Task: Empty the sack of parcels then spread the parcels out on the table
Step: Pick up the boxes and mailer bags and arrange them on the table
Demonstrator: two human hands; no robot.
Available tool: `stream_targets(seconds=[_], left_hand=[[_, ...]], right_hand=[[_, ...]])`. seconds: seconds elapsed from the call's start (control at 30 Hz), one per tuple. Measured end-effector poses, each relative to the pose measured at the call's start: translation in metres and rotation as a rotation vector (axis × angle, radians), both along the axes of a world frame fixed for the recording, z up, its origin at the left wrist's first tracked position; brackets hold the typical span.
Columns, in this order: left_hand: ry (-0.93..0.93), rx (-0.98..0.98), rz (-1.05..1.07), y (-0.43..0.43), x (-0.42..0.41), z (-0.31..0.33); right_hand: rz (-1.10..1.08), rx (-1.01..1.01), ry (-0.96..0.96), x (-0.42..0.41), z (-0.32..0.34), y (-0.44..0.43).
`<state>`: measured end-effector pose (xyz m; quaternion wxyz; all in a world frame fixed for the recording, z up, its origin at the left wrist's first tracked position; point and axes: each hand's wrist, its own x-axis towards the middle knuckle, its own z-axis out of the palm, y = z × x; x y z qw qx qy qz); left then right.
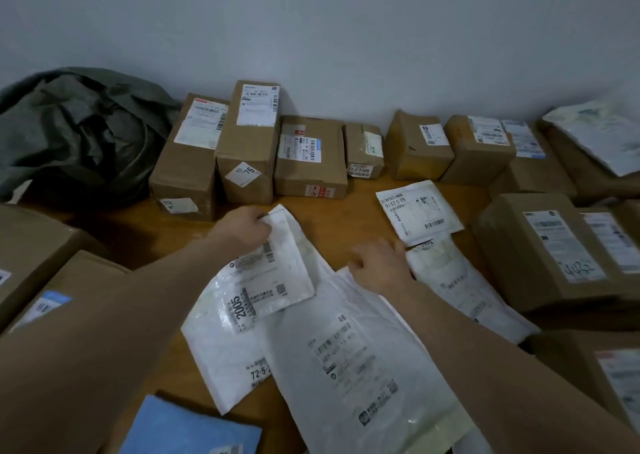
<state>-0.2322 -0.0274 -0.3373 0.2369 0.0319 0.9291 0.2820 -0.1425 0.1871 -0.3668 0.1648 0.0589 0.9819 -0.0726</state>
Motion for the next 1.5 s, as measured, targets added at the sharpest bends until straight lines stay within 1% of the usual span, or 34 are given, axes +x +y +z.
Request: stream_targets(seconds=[0.03,0.07,0.13,0.2,0.3,0.33,0.37,0.47,0.5,0.53,0.6,0.67,0.73,0.83,0.9,1.0,1.07,1.13,1.2,1.27,1.33,1.4,1.5], left_hand=[[0.012,0.006,-0.002,0.012,-0.002,0.002],[0.023,0.003,-0.013,0.025,-0.004,0.003],[0.049,0.003,-0.057,0.053,-0.007,0.007],[0.075,0.012,-0.116,0.083,-0.012,0.007],[0.117,0.013,-0.203,0.123,-0.020,0.001],[0.142,-0.008,-0.232,0.133,-0.020,-0.003],[0.177,-0.050,-0.266,0.140,-0.019,-0.007],[0.325,-0.247,-0.378,0.150,-0.007,-0.021],[0.364,-0.304,-0.409,0.152,0.000,-0.026],[0.378,-0.341,-0.419,0.153,0.008,-0.030],[0.335,-0.390,-0.420,0.154,0.024,-0.038],[0.254,-0.425,-0.473,0.155,0.037,-0.050],[0.229,-0.436,-0.505,0.155,0.043,-0.062],[0.256,-0.440,-0.496,0.167,0.031,-0.070],[0.240,-0.419,-0.460,0.177,0.024,-0.069],[0.259,-0.351,-0.388,0.187,0.027,-0.062],[0.297,-0.358,-0.413,0.189,0.041,-0.054],[0.287,-0.385,-0.452,0.187,0.061,-0.046],[0.230,-0.420,-0.443,0.184,0.080,-0.037],[0.162,-0.452,-0.405,0.180,0.097,-0.029],[0.067,-0.481,-0.350,0.175,0.114,-0.023],[-0.046,-0.491,-0.295,0.169,0.129,-0.022],[-0.126,-0.516,-0.252,0.154,0.149,-0.028]], right_hand=[[0.022,0.119,0.069,0.003,0.001,0.010],[0.010,0.182,0.137,0.007,0.002,0.018],[-0.100,0.186,0.232,0.012,0.004,0.034],[-0.212,0.160,0.203,0.014,0.003,0.052],[-0.230,0.167,0.046,0.021,-0.005,0.079],[-0.230,0.162,0.033,0.025,-0.008,0.085],[-0.239,0.154,0.061,0.028,-0.010,0.091],[-0.268,0.138,0.233,0.023,-0.017,0.105],[-0.281,0.104,0.257,0.017,-0.018,0.111],[-0.292,0.067,0.236,0.010,-0.018,0.117],[-0.285,-0.012,0.097,-0.007,-0.019,0.126],[-0.236,-0.080,-0.061,-0.019,-0.023,0.132],[-0.215,-0.088,-0.144,-0.025,-0.028,0.134],[-0.322,-0.063,-0.129,-0.030,-0.034,0.138],[-0.362,-0.070,-0.114,-0.030,-0.034,0.138],[-0.389,-0.164,-0.028,-0.026,-0.027,0.140],[-0.397,-0.217,0.059,-0.015,-0.020,0.144],[-0.357,-0.246,0.102,0.004,-0.012,0.148],[-0.310,-0.279,0.047,0.026,-0.005,0.149],[-0.262,-0.266,-0.122,0.047,-0.001,0.148],[-0.224,-0.205,-0.268,0.063,-0.005,0.144],[-0.223,-0.141,-0.313,0.073,-0.013,0.139],[-0.266,-0.059,-0.287,0.071,-0.023,0.134]])
